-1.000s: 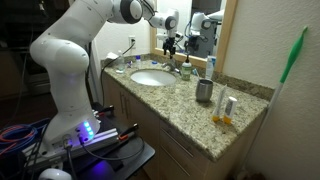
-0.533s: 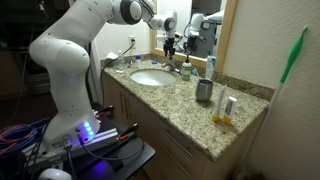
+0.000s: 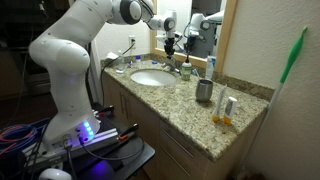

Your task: Close the tap

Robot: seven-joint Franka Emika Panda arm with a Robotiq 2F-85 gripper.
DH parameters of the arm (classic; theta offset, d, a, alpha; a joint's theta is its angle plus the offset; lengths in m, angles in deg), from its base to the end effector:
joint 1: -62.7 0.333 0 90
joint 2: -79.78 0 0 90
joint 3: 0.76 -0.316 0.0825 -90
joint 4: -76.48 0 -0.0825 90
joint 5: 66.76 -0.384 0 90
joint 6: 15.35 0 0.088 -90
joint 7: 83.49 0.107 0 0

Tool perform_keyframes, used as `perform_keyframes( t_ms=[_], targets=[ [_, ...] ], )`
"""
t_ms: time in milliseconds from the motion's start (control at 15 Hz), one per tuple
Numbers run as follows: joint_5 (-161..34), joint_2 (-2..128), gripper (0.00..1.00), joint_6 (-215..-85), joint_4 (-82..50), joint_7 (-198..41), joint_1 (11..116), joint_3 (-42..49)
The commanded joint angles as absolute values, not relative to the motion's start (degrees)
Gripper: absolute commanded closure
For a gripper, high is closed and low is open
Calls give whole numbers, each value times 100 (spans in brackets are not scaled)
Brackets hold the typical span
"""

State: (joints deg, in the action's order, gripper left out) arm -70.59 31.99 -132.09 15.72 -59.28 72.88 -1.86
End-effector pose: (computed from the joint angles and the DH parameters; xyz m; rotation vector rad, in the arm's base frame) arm 0.7673 0.1516 0.3471 -2.9960 0.3899 -0.1714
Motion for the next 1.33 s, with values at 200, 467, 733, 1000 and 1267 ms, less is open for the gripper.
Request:
perform_keyframes(
  t_ms=[200, 467, 733, 1000, 1267],
  targets=[
    [-7180, 3293, 93, -12528, 1540, -6176, 7219, -286],
    [-7377, 3243, 93, -11921, 1667, -6381, 7124, -391],
    [-7447, 3123, 93, -11541, 1901, -6373, 7105, -377],
    [-7369, 3022, 93, -11272, 2115, -6240, 7155, -289],
    [-7383, 2943, 93, -11093, 2291, -6249, 7142, -303]
  ],
)
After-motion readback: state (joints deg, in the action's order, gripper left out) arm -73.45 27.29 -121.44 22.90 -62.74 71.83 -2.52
